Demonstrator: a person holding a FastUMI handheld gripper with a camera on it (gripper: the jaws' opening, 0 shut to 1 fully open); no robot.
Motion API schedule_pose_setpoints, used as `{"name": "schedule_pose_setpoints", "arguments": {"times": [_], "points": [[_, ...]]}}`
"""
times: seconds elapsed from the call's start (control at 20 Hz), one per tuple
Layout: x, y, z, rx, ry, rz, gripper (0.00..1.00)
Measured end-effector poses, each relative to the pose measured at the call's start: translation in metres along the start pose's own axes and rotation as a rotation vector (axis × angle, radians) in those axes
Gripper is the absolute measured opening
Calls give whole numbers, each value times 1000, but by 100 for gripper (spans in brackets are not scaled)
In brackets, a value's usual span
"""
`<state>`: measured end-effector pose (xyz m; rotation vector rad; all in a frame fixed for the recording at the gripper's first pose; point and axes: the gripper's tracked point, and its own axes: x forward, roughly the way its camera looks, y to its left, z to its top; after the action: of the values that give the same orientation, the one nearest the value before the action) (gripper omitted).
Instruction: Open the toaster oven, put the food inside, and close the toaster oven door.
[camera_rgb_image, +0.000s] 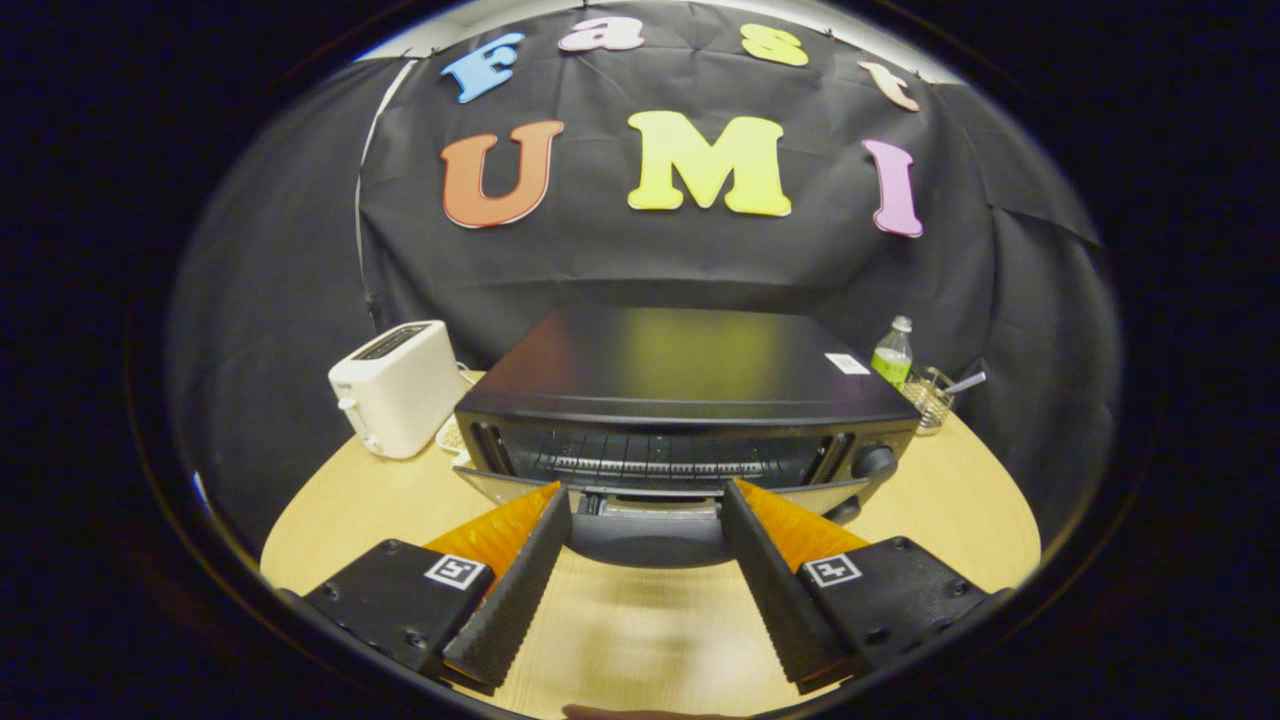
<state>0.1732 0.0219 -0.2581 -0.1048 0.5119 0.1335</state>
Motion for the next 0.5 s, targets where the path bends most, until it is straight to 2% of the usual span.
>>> {"name": "schedule_pose_setpoints", "arguments": {"times": [0.15,0.25,0.35,0.5], "points": [[-13,3,-35,13,128,4,99],[-19,4,-48,-13,167,-15,98],[-18,2,-57,-75,170,-33,98],[-21,2,-74,-59,185,-39,98]]}}
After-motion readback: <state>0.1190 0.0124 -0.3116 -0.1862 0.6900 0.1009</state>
